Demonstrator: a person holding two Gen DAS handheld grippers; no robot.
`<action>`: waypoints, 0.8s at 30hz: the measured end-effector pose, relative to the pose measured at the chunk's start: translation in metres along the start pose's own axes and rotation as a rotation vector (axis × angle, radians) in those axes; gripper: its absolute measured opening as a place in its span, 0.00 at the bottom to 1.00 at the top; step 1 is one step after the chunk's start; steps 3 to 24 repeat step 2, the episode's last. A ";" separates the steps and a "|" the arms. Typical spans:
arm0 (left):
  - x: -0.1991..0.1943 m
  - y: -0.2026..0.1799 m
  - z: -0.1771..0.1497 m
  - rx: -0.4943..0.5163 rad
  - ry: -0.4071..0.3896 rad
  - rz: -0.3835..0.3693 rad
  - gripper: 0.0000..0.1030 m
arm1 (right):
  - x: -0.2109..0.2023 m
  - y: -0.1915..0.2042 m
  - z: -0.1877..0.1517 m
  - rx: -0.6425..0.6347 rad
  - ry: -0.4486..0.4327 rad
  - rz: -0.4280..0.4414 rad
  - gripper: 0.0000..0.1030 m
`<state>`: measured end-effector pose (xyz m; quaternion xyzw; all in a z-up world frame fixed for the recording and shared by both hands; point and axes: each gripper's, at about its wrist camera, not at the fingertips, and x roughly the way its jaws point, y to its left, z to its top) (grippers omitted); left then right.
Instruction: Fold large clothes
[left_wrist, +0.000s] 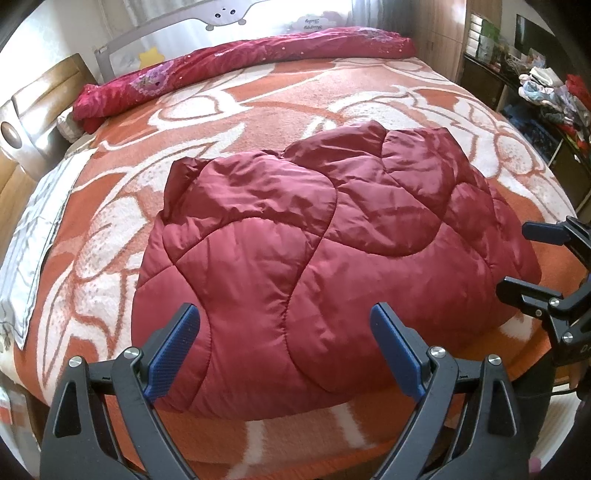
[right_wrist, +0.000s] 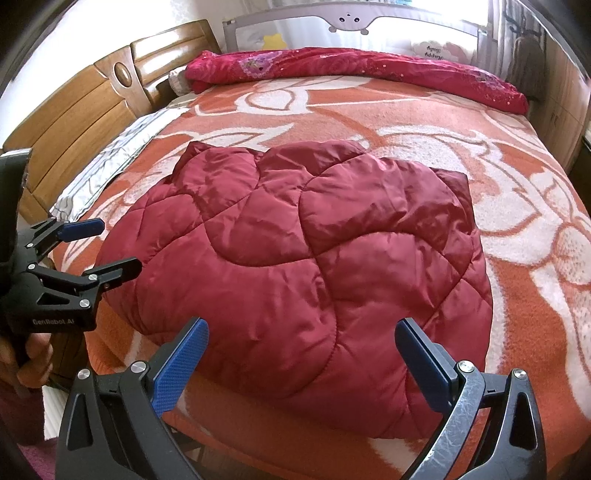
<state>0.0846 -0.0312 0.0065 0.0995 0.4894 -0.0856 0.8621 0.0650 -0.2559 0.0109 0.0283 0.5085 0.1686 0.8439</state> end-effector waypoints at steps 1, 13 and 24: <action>0.000 0.002 0.000 -0.002 0.000 -0.004 0.91 | 0.000 0.000 0.000 0.000 0.000 0.000 0.99; 0.001 0.003 0.001 -0.007 0.002 -0.014 0.91 | 0.000 0.000 0.000 0.001 0.000 0.001 0.99; 0.001 0.003 0.001 -0.007 0.002 -0.014 0.91 | 0.000 0.000 0.000 0.001 0.000 0.001 0.99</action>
